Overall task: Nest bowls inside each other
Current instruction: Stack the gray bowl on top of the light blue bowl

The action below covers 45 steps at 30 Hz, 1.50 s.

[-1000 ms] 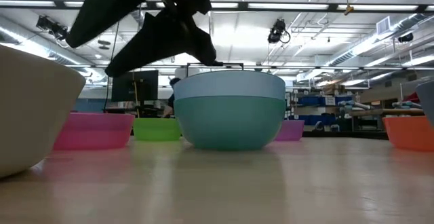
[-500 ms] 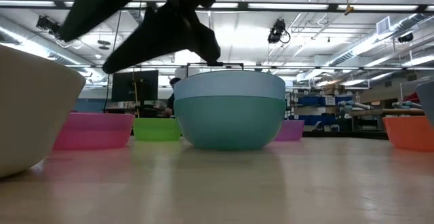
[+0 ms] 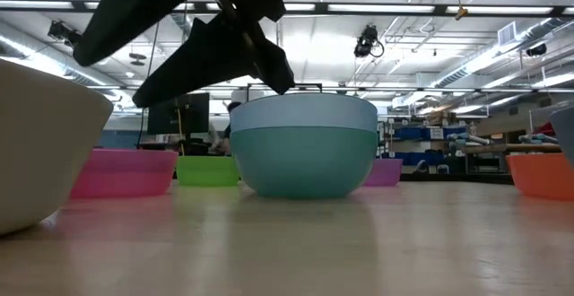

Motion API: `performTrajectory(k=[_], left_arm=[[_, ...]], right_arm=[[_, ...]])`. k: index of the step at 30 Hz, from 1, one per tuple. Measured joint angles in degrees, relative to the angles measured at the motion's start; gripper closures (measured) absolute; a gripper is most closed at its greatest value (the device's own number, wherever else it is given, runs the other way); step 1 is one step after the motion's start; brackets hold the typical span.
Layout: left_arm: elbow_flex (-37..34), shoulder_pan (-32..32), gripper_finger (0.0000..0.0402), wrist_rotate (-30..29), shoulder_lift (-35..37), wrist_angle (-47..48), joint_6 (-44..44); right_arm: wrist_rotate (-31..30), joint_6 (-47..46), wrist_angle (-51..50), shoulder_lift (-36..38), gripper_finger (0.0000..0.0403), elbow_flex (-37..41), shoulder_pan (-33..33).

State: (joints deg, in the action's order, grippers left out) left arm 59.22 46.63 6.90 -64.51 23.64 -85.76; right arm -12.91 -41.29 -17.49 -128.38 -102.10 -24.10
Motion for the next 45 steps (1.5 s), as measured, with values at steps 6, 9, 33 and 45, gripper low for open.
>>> performTrajectory(k=[6,9,33,45], left_arm=[[0.0,0.0,0.0309,-0.02,0.0,-0.01,0.08],[0.0,0.0,0.0309,-0.02,0.0,0.0,0.22],[0.0,0.37,0.031,-1.75,-0.02,-0.06,2.16],[0.0,0.36,0.031,-2.73,-0.02,-0.14,3.32]], right_arm=[[-1.05,-0.53,0.09,0.0,0.0226,0.0,-0.7],[-1.26,-0.73,0.04,0.0,0.0226,0.0,-1.01],[2.6,-3.79,6.87,-6.43,0.024,0.0,-1.14],[2.03,-1.98,7.14,-6.28,0.0394,-0.16,-0.77]])
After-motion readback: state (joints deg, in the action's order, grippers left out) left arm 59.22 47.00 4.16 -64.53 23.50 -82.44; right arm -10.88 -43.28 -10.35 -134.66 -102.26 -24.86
